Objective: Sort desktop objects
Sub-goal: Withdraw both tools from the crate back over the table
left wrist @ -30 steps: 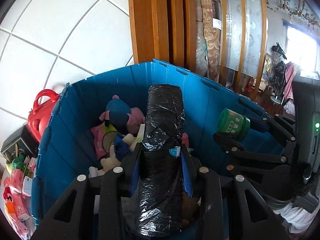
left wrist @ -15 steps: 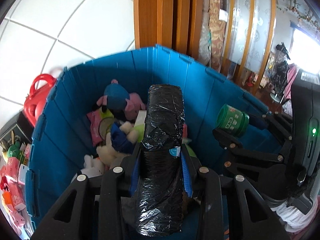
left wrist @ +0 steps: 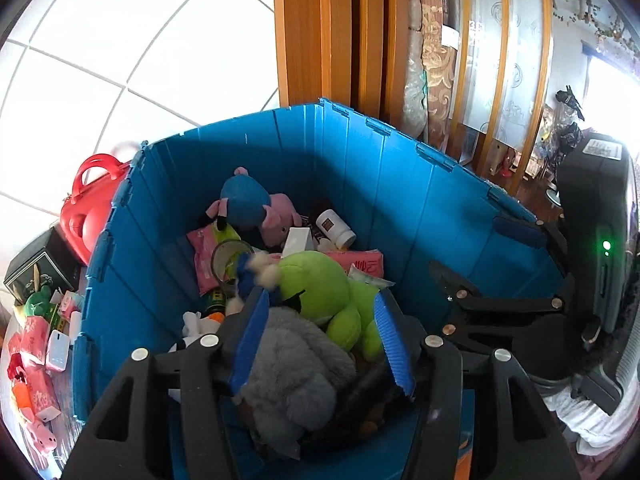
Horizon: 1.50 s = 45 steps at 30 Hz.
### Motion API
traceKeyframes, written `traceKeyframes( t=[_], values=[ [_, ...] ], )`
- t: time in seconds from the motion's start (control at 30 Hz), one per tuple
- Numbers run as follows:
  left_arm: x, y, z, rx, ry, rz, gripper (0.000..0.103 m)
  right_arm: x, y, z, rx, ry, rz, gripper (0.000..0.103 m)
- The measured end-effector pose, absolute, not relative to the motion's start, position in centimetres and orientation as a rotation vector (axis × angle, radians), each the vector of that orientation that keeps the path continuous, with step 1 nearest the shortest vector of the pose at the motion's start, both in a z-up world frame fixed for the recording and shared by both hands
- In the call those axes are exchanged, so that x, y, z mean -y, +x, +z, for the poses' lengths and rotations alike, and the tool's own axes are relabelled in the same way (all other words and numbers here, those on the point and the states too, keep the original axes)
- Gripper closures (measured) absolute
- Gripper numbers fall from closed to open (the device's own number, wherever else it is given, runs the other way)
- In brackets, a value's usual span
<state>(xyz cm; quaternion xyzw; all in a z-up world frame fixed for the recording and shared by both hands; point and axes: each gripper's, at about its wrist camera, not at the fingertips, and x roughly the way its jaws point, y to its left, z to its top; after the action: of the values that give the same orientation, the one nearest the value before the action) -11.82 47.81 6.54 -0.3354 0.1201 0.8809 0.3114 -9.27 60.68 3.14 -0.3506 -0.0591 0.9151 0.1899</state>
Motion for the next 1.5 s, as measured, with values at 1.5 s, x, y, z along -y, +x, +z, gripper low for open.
traceKeyframes(
  t=[1.5],
  values=[
    [-2.2,-15.8,1.8,0.053,-0.966,2.835,0.048,-26.8,-14.2,8.1,-0.056,-0.519,3.215,0.000]
  ],
)
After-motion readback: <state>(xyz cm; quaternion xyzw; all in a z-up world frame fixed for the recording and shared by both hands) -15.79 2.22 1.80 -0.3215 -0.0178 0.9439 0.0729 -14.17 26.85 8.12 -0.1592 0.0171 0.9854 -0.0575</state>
